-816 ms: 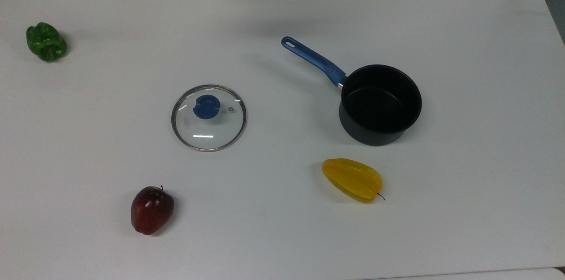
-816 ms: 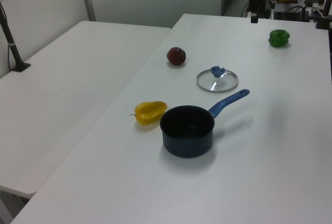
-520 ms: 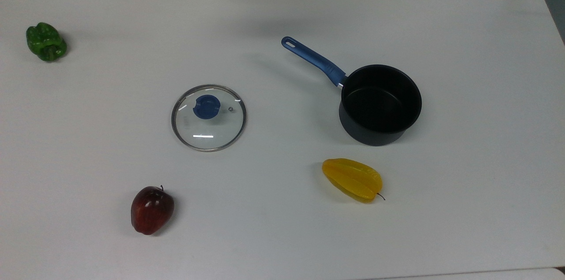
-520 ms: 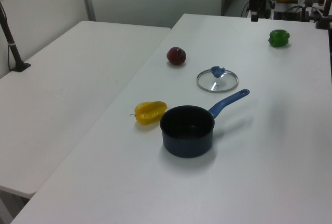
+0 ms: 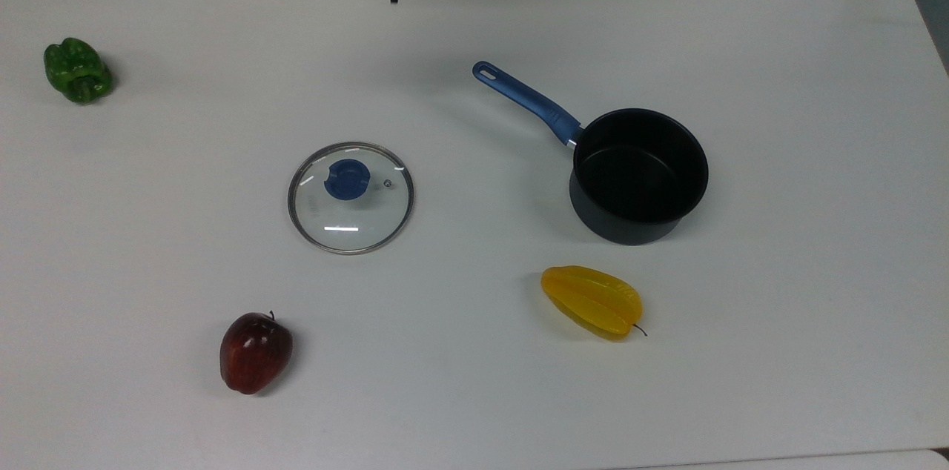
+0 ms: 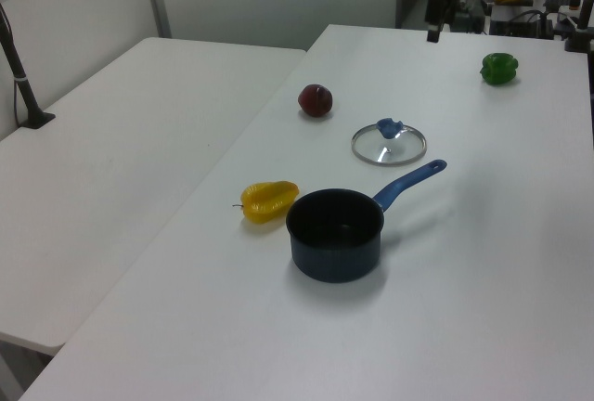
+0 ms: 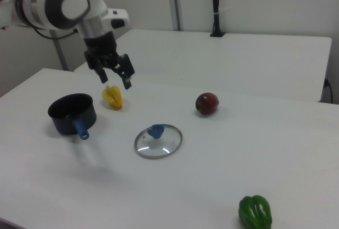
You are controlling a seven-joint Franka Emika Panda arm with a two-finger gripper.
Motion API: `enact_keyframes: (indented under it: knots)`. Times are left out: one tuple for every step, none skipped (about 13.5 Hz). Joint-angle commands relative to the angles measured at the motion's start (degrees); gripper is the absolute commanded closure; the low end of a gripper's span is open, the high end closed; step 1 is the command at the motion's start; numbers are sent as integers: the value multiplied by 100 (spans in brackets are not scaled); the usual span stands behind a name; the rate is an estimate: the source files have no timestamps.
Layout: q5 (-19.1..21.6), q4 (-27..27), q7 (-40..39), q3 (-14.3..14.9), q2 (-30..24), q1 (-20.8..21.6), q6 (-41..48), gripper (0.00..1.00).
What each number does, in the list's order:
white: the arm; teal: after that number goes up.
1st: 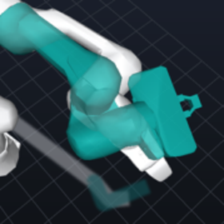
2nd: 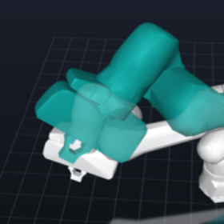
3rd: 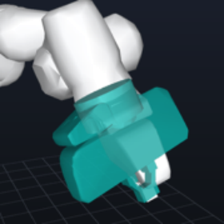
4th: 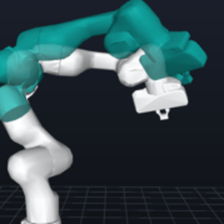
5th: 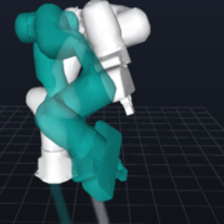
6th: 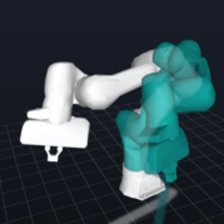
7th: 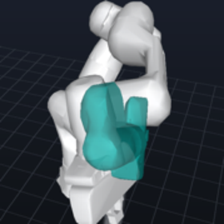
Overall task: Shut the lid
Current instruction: 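Move the gripper down over the blue knob of the glass lid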
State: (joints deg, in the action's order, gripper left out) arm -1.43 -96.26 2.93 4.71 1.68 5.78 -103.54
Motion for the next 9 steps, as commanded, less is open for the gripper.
enact_keyframes:
  knots:
    - [108, -541, -38, 30, 192, -68, -1130, 0]
    - [117, -709, -29, 30, 245, -146, -1421, 0]
    - [108, -815, -20, 30, 402, -156, -1728, 0]
    - [117, -912, -20, 30, 560, -173, -2045, 0]
    - [108, -1000, -20, 30, 710, -226, -2370, 0]
    - [108, -1053, -20, 30, 877, -226, -2608, 0]
    - [91, -1071, -12, 30, 1026, -235, -2776, 0]
    - [47, -1071, -20, 30, 1167, -270, -2899, 0]
    - [38, -1045, -20, 30, 1316, -288, -3031, 0]
